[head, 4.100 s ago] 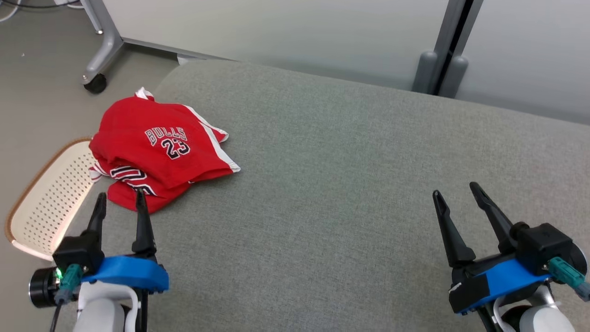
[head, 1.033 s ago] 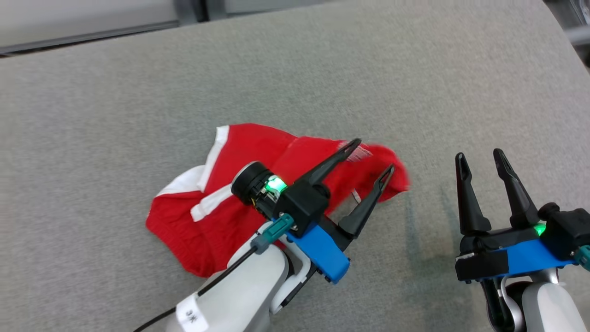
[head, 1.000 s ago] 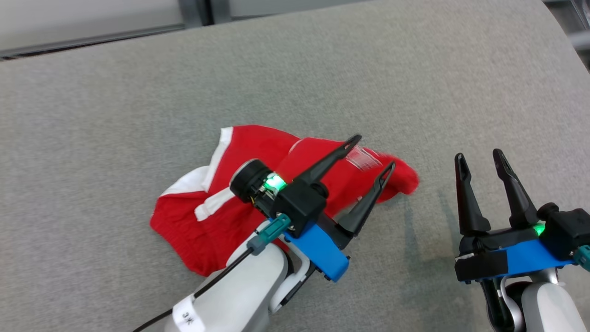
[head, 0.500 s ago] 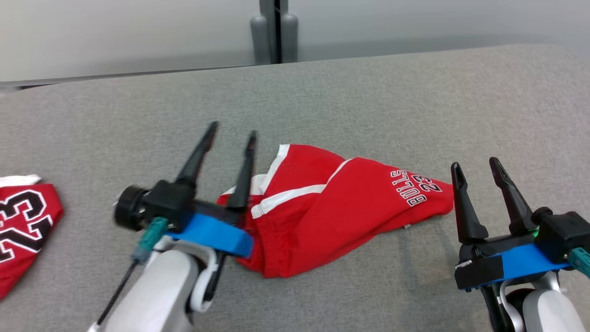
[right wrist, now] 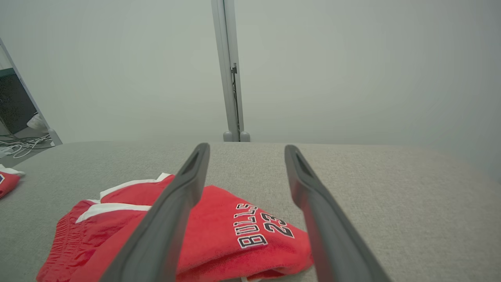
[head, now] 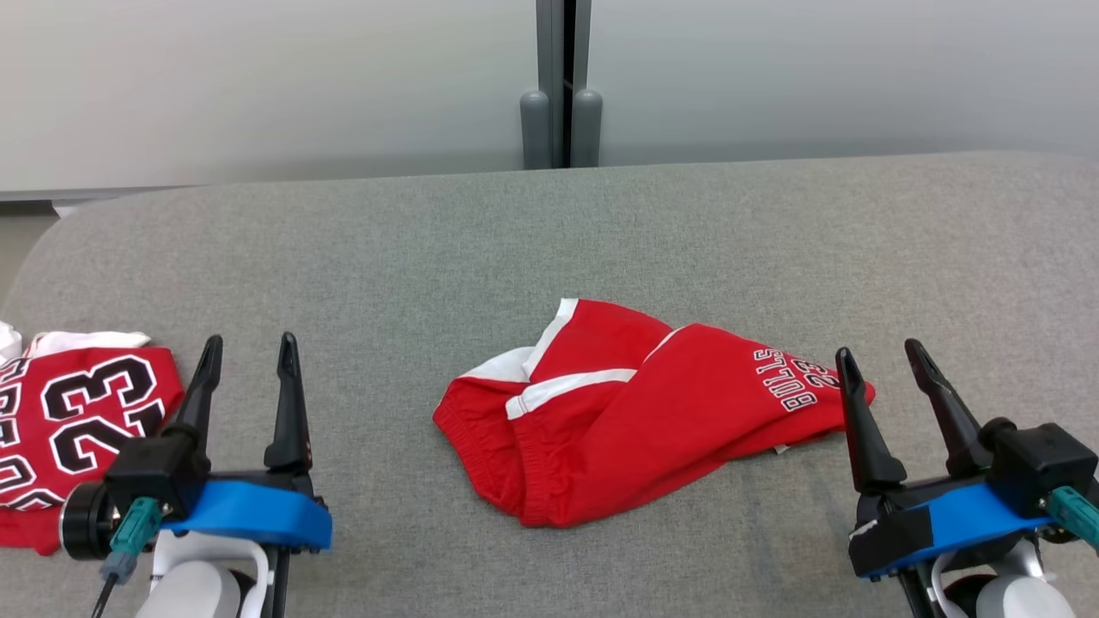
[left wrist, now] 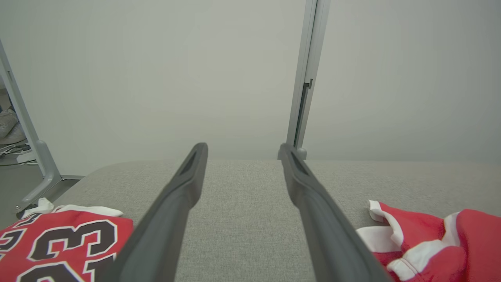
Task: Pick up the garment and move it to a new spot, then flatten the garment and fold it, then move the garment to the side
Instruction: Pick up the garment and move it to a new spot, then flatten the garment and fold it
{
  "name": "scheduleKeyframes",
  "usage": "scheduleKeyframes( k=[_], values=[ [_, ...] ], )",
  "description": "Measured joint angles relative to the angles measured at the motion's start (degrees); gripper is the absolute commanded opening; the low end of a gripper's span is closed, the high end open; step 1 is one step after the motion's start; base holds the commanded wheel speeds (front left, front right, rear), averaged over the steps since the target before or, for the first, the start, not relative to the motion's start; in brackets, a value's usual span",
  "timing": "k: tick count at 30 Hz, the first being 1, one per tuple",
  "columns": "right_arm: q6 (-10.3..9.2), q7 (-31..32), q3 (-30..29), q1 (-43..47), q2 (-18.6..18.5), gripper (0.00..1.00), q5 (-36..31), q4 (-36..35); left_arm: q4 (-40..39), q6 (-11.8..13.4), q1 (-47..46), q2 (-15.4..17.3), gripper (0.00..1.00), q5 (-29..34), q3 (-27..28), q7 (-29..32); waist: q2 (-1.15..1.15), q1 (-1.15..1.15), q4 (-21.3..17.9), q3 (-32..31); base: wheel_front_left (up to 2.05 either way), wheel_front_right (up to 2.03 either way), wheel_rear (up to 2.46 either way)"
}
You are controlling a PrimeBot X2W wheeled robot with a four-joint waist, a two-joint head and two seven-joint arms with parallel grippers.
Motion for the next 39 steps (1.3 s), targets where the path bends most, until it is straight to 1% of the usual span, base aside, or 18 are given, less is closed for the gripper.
scheduleKeyframes(
  k=[9,15,25,39],
  values=[
    [0.00,2.1,-0.2,3.1,0.0,1.00,0.0,0.1,-0.6,-1.5,5.6,1.9,1.00,-0.6,-0.5,0.2,0.00,0.00,-0.2,-3.6,0.00,0.00,0.00],
    [-0.01,3.5,-1.1,5.6,-0.1,1.00,-0.2,-0.4,0.0,-2.3,7.4,2.3,1.00,-1.1,-1.6,0.6,0.00,0.00,-0.4,-5.8,0.00,0.00,0.00],
    [0.00,4.5,-0.9,6.8,0.0,1.00,0.0,-1.5,0.0,-2.4,8.2,2.6,1.00,-1.2,-2.1,1.1,0.00,0.01,-0.4,-6.3,0.00,0.00,0.00],
    [0.00,4.5,-1.0,6.8,0.0,1.00,0.2,-1.4,-0.7,-1.4,8.1,2.7,1.00,-1.5,-2.4,1.2,0.00,0.01,-0.1,-5.7,0.00,0.00,0.00]
  ],
)
